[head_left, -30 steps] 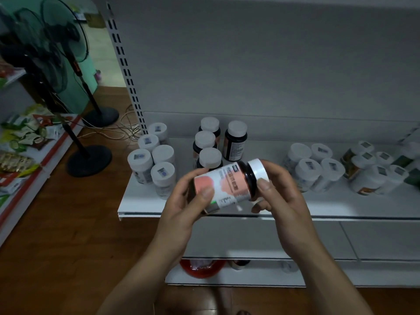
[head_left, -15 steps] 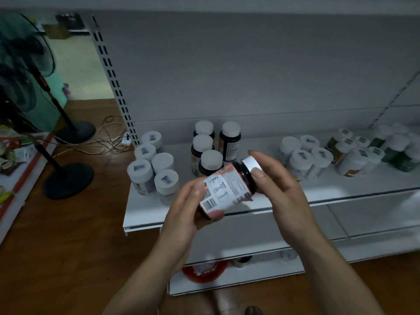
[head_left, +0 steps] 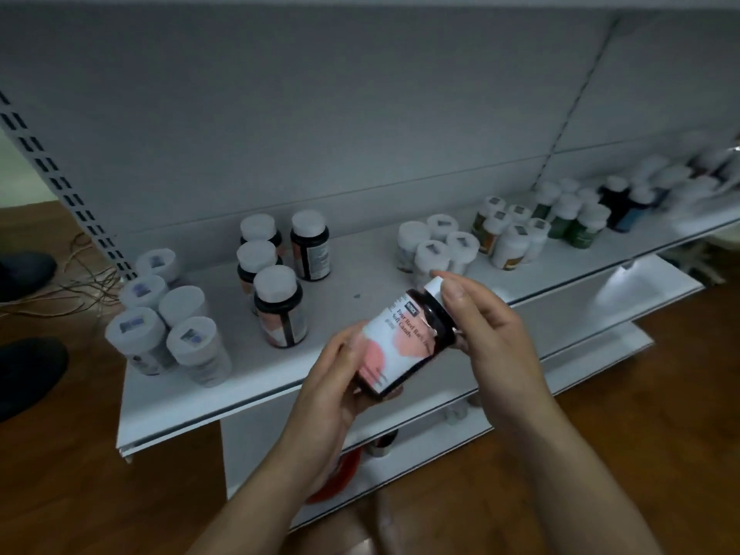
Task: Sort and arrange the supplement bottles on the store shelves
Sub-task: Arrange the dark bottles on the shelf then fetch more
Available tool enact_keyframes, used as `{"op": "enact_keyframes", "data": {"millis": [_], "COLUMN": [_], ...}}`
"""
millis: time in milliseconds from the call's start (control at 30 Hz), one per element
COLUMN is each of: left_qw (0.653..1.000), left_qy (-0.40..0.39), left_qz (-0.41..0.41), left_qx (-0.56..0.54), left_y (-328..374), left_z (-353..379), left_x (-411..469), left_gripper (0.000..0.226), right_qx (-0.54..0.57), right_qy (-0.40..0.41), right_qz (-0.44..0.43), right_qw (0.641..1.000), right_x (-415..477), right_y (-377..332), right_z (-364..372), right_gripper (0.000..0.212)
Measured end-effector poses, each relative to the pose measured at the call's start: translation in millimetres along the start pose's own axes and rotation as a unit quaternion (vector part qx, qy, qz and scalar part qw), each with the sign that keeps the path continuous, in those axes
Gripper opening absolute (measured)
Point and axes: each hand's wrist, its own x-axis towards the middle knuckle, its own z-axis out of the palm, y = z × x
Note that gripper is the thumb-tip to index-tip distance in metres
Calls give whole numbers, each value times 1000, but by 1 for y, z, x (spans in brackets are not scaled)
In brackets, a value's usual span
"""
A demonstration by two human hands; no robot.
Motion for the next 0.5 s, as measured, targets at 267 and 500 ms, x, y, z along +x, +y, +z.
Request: {"op": "enact_keyframes", "data": {"millis": [267, 500], "left_qw": [998, 988], "left_qy": [-49, -115], "left_qz": [-24, -70], "left_qx": [39, 78], "left_y": [-24, -65], "left_z": [96, 196], "left_x": [18, 28], "left_gripper": [59, 57], "right_qx": [7, 5], "right_qy": [33, 88], "right_qz": [3, 7], "right_qw": [999, 996], "right_x": [-10, -25], "right_y": [-6, -11], "right_z": [-100, -197], "right_gripper": [34, 40]}}
